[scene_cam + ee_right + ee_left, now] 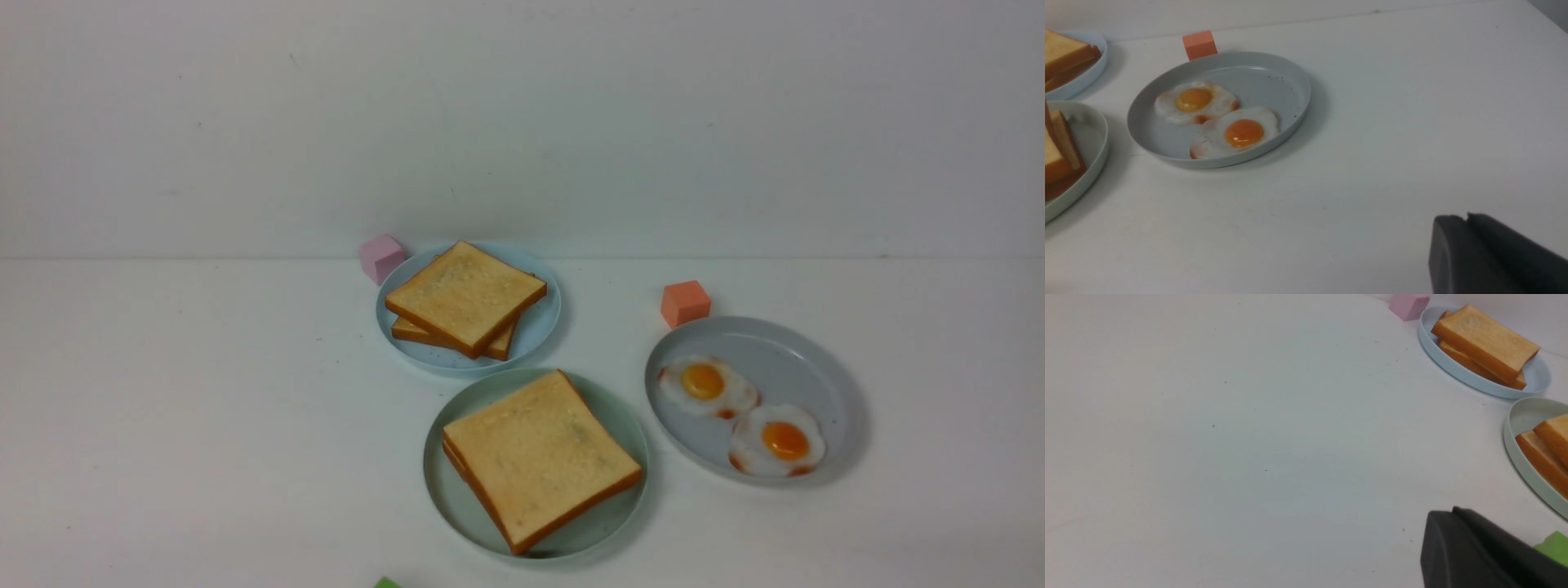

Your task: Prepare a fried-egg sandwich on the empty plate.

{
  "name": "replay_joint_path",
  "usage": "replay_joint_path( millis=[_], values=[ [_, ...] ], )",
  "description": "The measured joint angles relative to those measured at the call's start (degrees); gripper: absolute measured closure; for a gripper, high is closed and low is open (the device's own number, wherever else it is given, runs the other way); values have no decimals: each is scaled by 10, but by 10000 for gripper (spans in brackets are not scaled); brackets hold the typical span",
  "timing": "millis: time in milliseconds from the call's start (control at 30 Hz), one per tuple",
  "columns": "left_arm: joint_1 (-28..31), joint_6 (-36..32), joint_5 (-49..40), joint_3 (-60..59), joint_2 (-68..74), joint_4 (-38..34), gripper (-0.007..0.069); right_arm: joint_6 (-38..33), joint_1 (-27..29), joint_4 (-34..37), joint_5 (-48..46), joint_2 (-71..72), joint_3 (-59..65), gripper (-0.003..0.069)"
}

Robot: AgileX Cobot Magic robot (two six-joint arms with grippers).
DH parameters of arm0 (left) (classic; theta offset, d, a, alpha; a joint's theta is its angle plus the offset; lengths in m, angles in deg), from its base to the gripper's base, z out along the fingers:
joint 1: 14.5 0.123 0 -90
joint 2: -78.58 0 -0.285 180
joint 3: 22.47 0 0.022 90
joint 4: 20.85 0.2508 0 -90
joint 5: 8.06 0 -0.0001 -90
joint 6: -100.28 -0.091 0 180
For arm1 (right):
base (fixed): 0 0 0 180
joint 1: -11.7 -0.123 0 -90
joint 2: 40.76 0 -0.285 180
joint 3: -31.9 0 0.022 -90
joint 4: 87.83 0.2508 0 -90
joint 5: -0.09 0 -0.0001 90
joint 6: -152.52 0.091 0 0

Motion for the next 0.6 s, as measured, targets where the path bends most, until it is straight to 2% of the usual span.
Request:
replay_joint_path(
  millis=[600],
  values=[
    [0,0,1,0,0,0,598,0,0,0,0,0,0,565]
  ],
)
